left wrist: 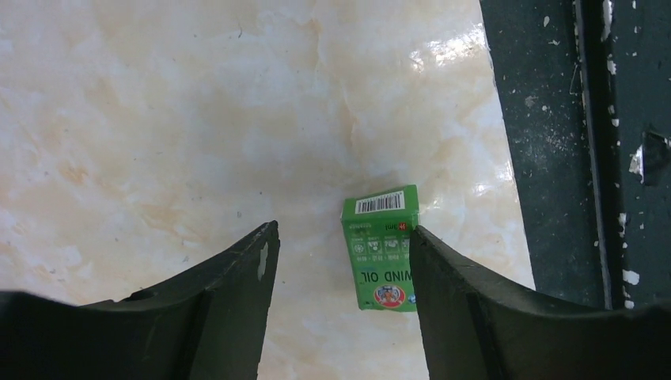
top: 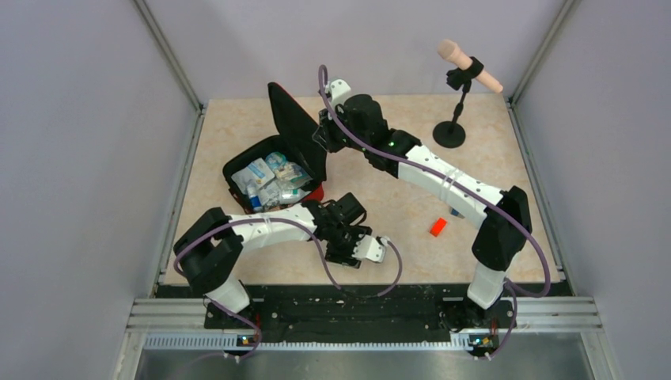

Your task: Organize the medicine kit

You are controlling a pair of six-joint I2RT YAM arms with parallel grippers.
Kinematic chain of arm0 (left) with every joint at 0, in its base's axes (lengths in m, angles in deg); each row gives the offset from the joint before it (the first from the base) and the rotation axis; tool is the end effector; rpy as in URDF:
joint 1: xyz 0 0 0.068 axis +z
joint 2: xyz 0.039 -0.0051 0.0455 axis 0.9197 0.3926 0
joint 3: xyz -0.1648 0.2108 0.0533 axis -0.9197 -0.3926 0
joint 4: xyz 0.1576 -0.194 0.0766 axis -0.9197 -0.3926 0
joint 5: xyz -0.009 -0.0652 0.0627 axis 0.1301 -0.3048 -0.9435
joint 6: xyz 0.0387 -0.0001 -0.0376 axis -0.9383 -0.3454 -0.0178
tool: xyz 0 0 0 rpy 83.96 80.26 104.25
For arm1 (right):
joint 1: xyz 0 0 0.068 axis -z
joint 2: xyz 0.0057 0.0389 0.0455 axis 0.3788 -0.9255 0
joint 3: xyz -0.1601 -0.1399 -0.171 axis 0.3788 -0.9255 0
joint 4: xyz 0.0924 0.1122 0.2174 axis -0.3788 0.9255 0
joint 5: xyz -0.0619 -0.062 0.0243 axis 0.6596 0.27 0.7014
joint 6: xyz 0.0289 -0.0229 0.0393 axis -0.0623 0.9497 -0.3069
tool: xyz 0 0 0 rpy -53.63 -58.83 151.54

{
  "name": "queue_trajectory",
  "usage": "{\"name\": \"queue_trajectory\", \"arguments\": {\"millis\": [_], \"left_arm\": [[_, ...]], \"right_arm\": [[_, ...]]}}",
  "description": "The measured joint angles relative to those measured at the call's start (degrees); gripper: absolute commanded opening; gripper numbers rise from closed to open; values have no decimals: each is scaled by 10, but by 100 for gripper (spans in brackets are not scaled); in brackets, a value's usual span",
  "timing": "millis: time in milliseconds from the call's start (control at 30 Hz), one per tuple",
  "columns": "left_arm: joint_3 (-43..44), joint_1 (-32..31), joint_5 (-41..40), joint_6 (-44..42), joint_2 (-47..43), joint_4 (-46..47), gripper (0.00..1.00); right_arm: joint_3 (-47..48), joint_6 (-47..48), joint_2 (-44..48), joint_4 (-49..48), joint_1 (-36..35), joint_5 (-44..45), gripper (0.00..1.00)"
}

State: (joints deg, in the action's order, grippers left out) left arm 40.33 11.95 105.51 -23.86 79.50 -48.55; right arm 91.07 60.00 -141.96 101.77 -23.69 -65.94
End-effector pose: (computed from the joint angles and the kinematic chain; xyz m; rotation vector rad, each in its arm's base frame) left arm 0.1628 -0.2518 0.1849 2.2609 1.5426 -0.4572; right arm 0.2961 0.3072 0.3759 -0.6407 1.8346 0.6662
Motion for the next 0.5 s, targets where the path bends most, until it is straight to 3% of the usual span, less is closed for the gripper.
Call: {"name": "queue_trajectory", "arguments": {"millis": [500], "left_arm": [[41,-17,-31,88,70,-29,55]], "right_arm": [[0,4,0,0,0,-1,8]]}}
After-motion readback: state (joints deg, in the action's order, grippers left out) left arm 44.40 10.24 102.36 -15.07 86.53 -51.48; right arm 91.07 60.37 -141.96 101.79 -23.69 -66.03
